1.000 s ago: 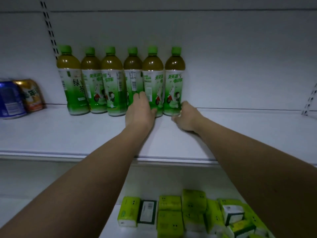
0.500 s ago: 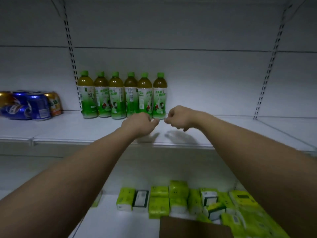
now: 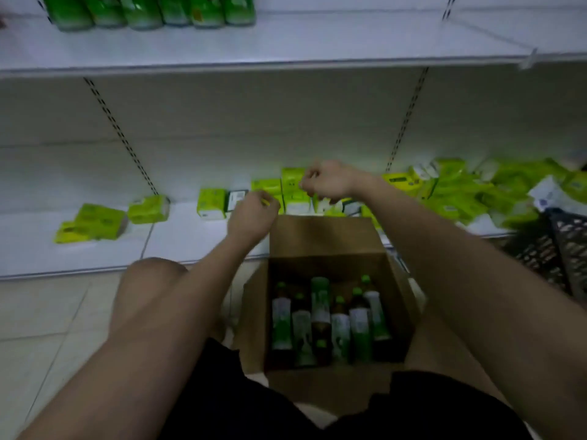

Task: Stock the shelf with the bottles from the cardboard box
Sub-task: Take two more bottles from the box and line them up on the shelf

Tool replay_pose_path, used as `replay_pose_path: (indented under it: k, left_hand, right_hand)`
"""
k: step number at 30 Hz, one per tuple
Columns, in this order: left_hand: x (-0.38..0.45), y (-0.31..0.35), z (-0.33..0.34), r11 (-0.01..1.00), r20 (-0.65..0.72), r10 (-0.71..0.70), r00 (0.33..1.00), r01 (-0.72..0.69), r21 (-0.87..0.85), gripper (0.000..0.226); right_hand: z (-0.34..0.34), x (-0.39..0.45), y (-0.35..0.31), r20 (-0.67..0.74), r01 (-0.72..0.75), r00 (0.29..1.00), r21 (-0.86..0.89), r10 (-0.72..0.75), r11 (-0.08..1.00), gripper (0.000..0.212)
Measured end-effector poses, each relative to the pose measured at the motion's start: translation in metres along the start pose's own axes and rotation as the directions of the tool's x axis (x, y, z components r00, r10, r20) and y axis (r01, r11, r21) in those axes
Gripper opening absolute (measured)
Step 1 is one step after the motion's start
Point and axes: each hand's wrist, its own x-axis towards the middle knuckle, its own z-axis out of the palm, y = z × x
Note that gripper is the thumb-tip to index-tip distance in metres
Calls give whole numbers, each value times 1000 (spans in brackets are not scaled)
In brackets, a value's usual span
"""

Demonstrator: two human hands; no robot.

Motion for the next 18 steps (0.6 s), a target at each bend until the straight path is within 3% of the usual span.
replay_pose_path:
  k: [1, 2, 3, 4, 5, 6, 7, 11, 13, 18]
  left_hand:
    - [-11, -19, 26, 997, 84, -65, 994, 63, 35, 27]
    - [-23, -37, 51, 992, 170, -119, 978, 108, 68, 28]
    - [-36, -54, 73, 985, 249, -165, 954, 148, 86, 25]
    - [-48, -70, 92, 978, 318, -207, 925, 189, 85, 17]
    - [-60, -84, 106, 971, 380, -237, 894, 225, 77, 11]
    - [-69, -97, 120, 960, 437, -277, 856, 269, 82, 14]
    - [-75, -109, 132, 949, 489, -310, 815, 296, 108, 18]
    - [-82, -140, 163, 925, 590, -372, 717, 341, 168, 39]
    - [-78, -150, 175, 926, 616, -370, 695, 329, 185, 35]
    - [-66, -166, 211, 882, 655, -468, 593, 355, 309, 24]
  right_hand:
    - [31, 7, 20, -118, -129, 985, 7, 129, 992, 28]
    - [56, 4, 42, -277, -283, 920, 21, 278, 959, 31]
    - [81, 2, 65, -338, -409, 853, 43, 398, 912, 34]
    - [108, 5, 87, -227, -399, 884, 87, 408, 913, 30]
    - [131, 7, 107, 27, -313, 949, 189, 314, 931, 26]
    - [148, 3, 122, 201, -295, 947, 241, 250, 925, 25]
    - [158, -3, 136, 272, -318, 931, 282, 242, 905, 21]
    - [205, -19, 194, 281, -458, 885, 390, 370, 799, 37]
    - [230, -28, 219, 285, -559, 828, 339, 483, 757, 22]
    - [272, -30, 249, 293, -656, 754, 289, 588, 697, 29]
